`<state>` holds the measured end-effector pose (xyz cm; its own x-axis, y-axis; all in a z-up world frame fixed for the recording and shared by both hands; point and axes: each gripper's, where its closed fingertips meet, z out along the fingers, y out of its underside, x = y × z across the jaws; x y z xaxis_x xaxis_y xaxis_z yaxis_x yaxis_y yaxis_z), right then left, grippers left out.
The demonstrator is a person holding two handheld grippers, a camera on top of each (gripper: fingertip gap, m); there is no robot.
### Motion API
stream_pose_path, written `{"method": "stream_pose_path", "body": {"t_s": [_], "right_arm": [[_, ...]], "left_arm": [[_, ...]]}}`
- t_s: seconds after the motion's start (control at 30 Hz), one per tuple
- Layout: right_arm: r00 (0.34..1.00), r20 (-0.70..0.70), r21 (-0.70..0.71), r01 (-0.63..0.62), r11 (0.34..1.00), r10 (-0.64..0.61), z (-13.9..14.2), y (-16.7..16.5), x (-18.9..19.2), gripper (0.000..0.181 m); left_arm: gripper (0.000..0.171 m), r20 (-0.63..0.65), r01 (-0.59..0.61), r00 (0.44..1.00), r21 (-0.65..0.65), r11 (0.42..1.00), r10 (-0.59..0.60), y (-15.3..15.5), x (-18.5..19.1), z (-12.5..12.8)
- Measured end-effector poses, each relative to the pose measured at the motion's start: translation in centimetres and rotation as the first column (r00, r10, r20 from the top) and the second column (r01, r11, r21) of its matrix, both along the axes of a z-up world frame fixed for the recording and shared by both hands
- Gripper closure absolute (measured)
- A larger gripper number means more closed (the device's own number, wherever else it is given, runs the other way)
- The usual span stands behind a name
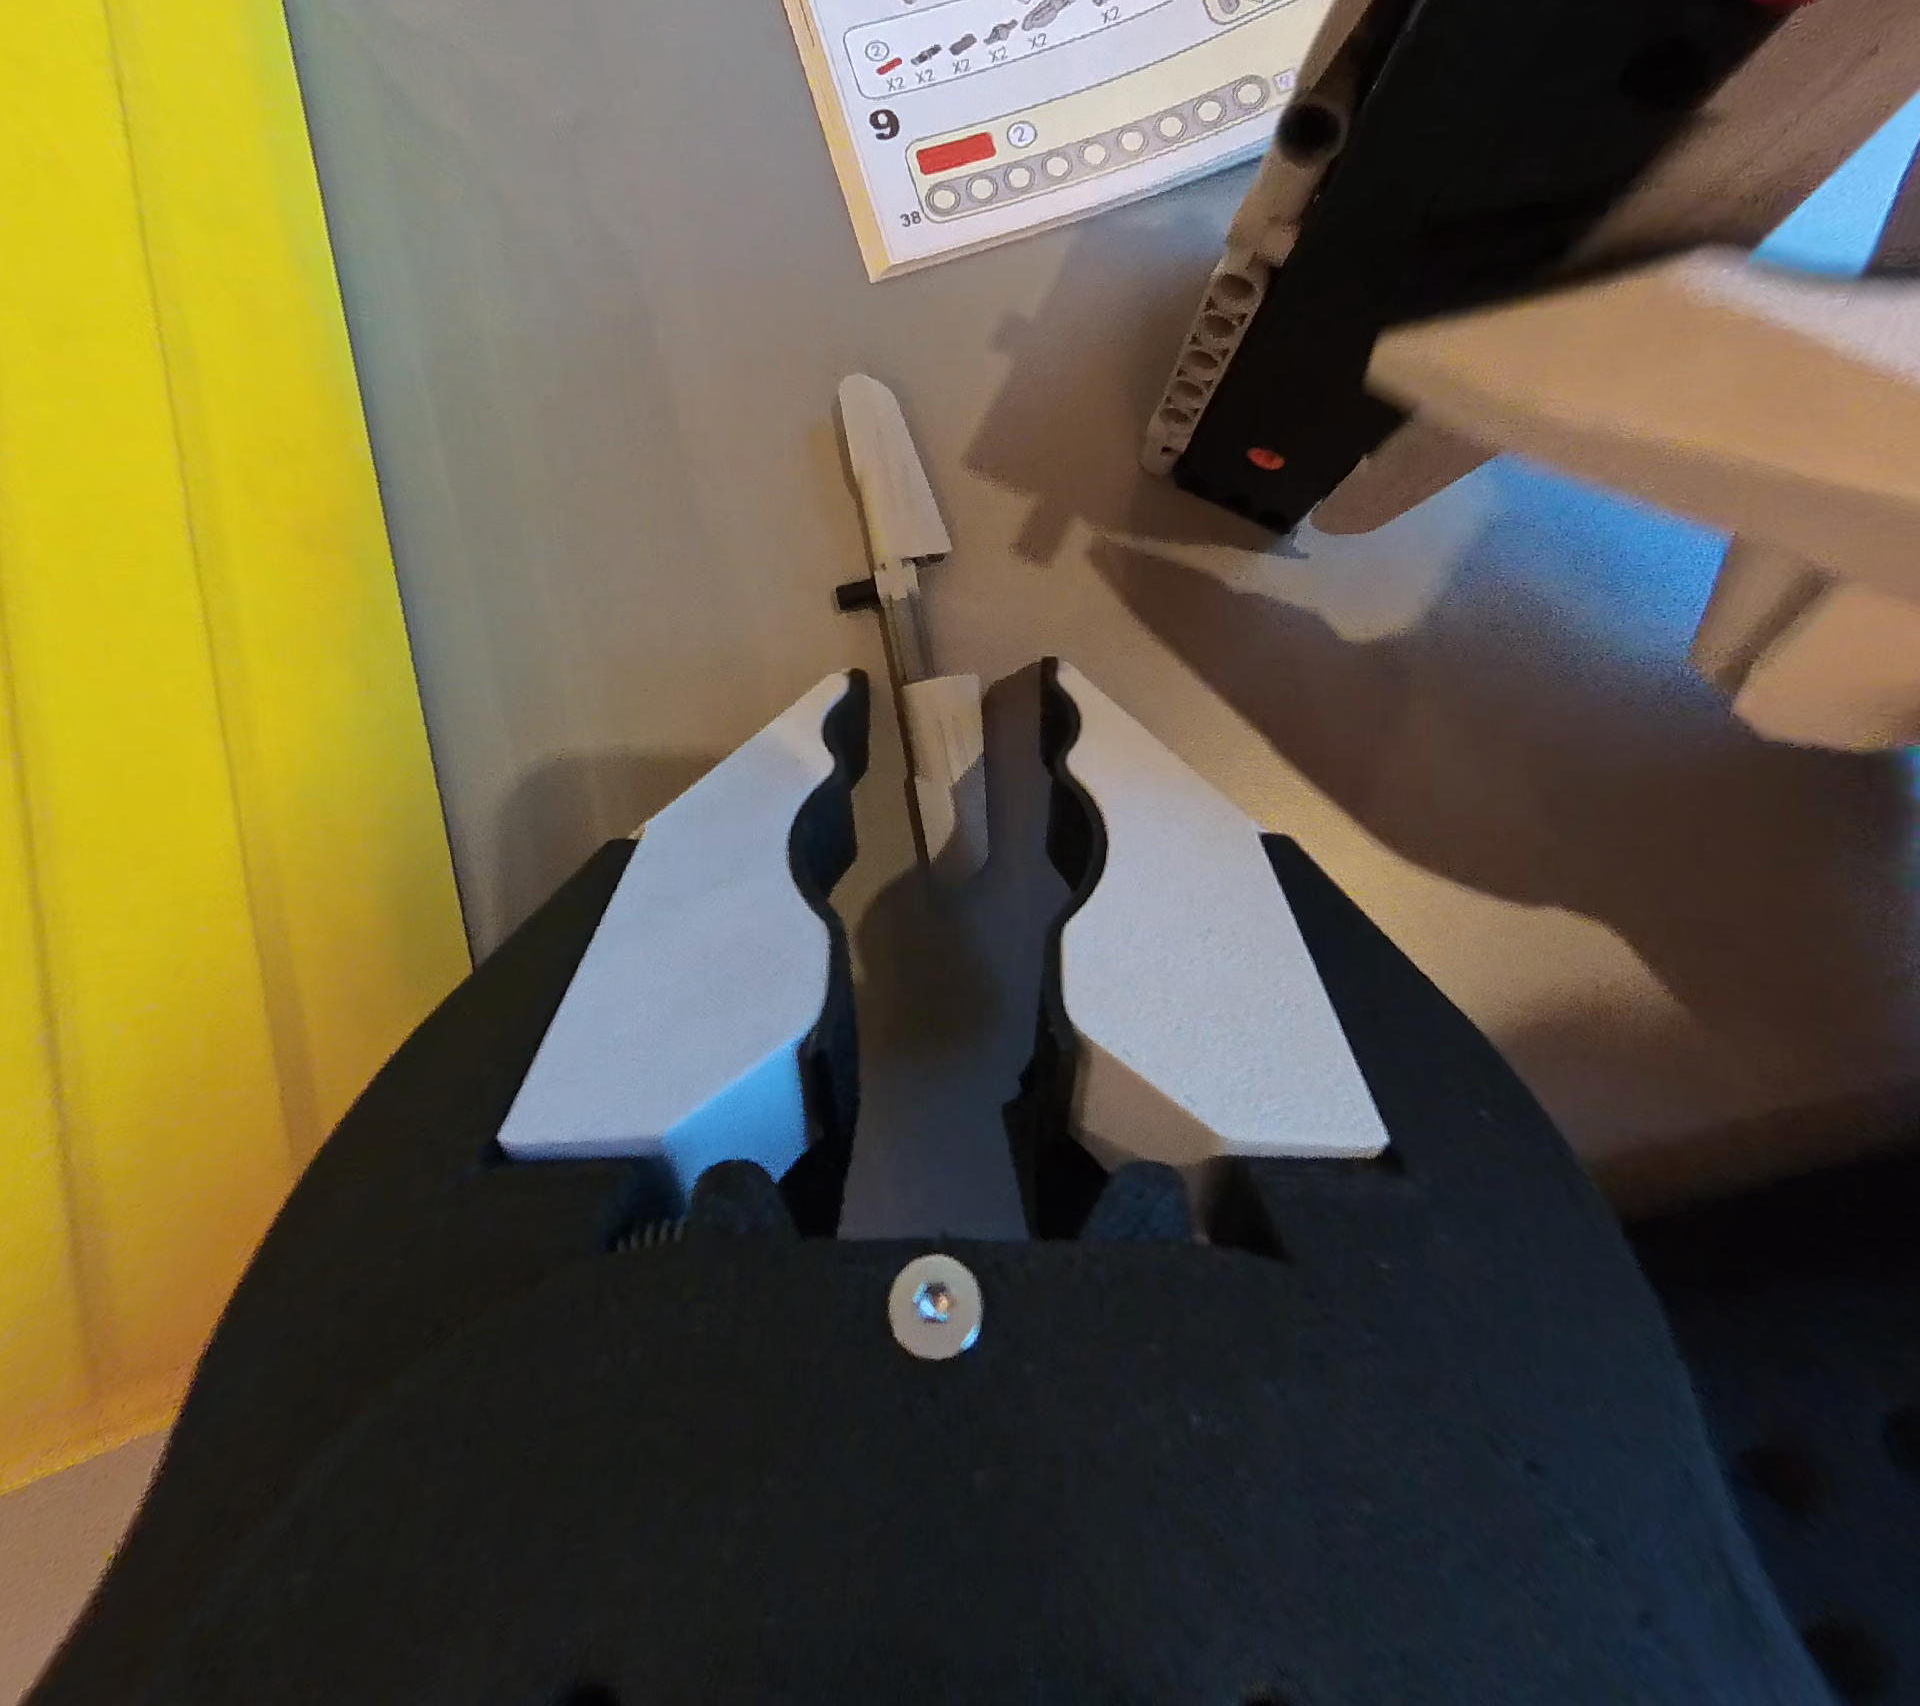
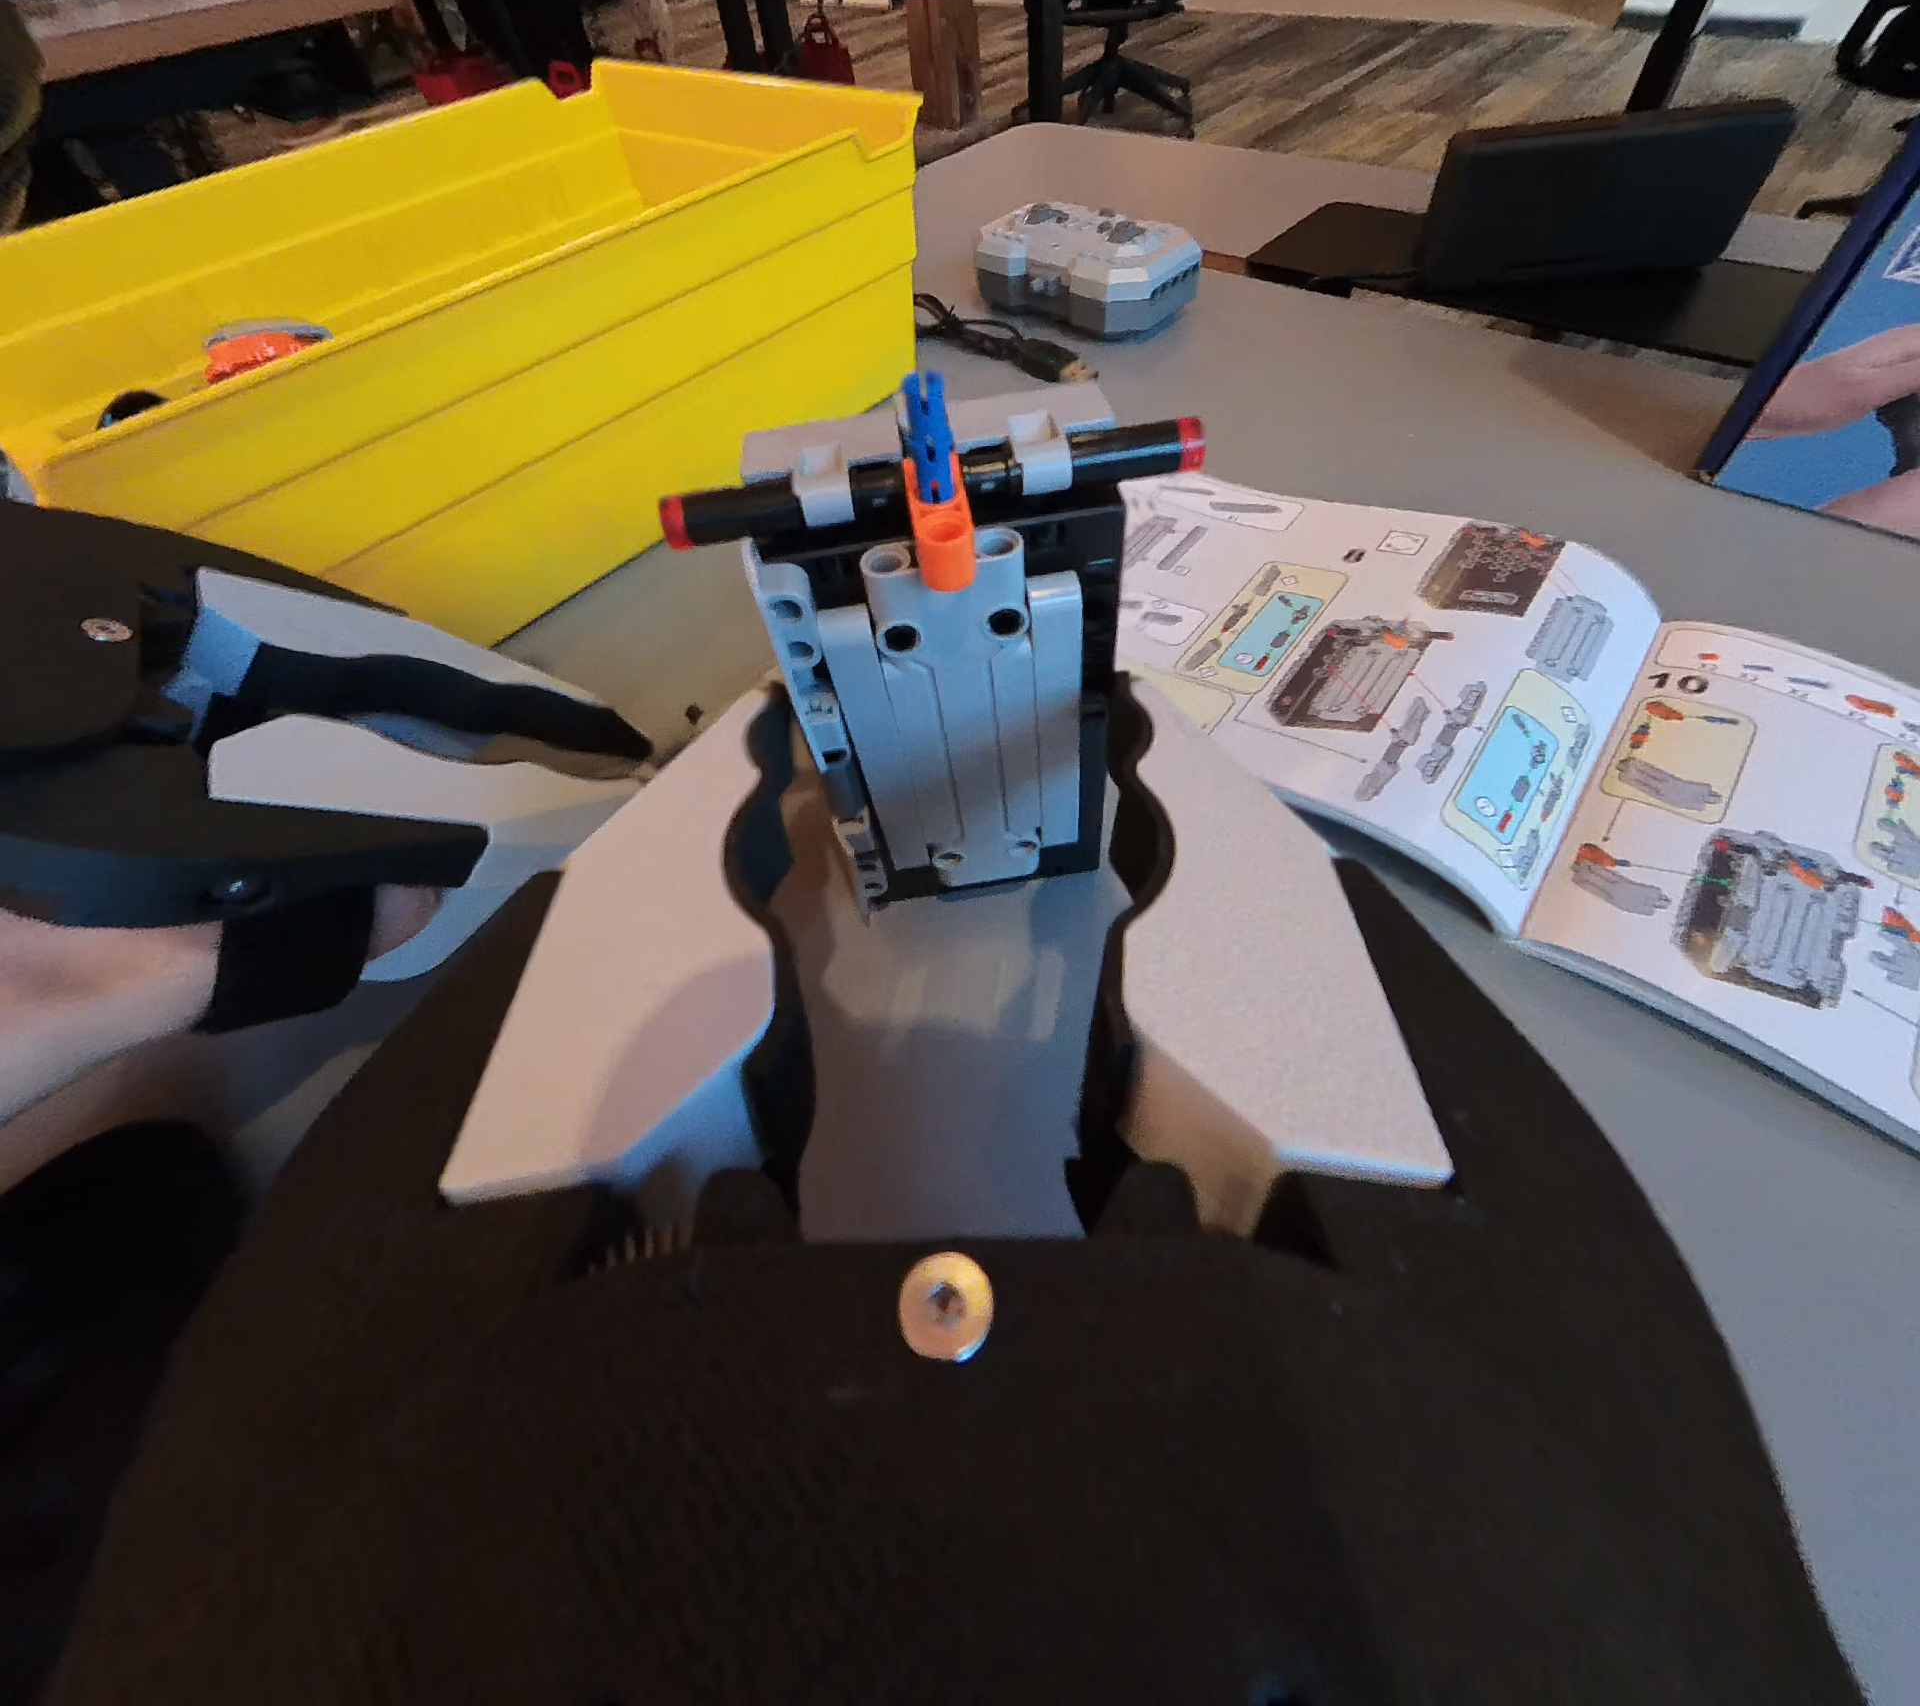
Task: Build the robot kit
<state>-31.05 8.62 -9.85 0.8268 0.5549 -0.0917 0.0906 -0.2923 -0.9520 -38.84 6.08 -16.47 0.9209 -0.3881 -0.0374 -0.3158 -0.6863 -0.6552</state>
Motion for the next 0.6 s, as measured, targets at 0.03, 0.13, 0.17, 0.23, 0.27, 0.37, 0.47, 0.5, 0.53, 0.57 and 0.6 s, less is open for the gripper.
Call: {"method": "stream_pose_path", "body": {"t_s": [0.03, 0.13, 0.17, 0.23, 0.27, 0.37, 0.47, 0.5, 0.53, 0.57, 0.6], "right_arm": [[1.0, 0.003, -0.032, -0.027, 0.999, 0.027, -0.6, -0.3, -0.4, 0.113], [0.996, -0.024, -0.137, -0.087, 0.987, 0.085, -2.1, -1.1, -0.7, 0.091], [0.996, -0.043, -0.127, -0.089, 0.988, 0.084, -1.7, -1.2, -0.4, 0.092], [0.996, -0.048, -0.066, -0.075, 0.995, 0.072, -0.4, -1.2, 1.2, 0.092], [0.997, -0.048, -0.037, -0.067, 0.997, 0.065, 0.3, -1.2, 2.1, 0.092], [0.999, -0.035, 0.033, -0.025, 0.999, 0.026, 1.5, -1.0, 6.0, 0.093], [0.999, 0.009, 0.071, 0.034, 0.997, -0.034, 1.5, -0.3, 10.8, 0.093], [0.999, 0.02, 0.082, 0.048, 0.995, -0.05, 1.4, -0.2, 12.3, 0.093], [0.998, 0.036, 0.091, 0.054, 0.994, -0.057, 1.3, -0.1, 13.5, 0.093], [0.996, 0.053, 0.095, 0.06, 0.994, -0.065, 1.2, -0.1, 14.7, 0.093], [0.995, 0.061, 0.098, 0.069, 0.993, -0.075, 1.2, -0.1, 15.7, 0.093]], "left_arm": [[0.142, -0.001, 0.004, 1.0, -0.002, 1.0, -0.004, 0.0, 0.1, 0.0], [0.145, -0.003, 0.006, 1.0, 0.001, 1.0, -0.006, 0.1, 0.2, 0.0], [0.148, -0.005, 0.009, 1.0, 0.004, 1.0, -0.009, 0.1, 0.2, 0.0], [0.157, -0.016, 0.013, 1.0, 0.01, 1.0, -0.013, 0.1, 0.2, 0.0], [0.157, -0.019, 0.015, 1.0, 0.014, 1.0, -0.015, 0.1, 0.2, 0.0], [0.157, -0.02, 0.028, 0.999, 0.011, 1.0, -0.028, 0.1, 0.2, 0.0], [0.157, -0.024, 0.044, 0.999, -0.007, 0.999, -0.044, -0.1, 0.2, 0.0], [0.157, -0.027, 0.05, 0.998, -0.016, 0.999, -0.051, -0.3, 0.2, 0.0], [0.158, -0.034, 0.056, 0.998, -0.026, 0.998, -0.057, -0.6, 0.2, 0.0], [0.158, -0.04, 0.063, 0.997, -0.039, 0.997, -0.064, -1.0, 0.1, 0.0], [0.158, -0.041, 0.073, 0.996, -0.056, 0.996, -0.075, -1.6, 0.1, 0.0]]}}
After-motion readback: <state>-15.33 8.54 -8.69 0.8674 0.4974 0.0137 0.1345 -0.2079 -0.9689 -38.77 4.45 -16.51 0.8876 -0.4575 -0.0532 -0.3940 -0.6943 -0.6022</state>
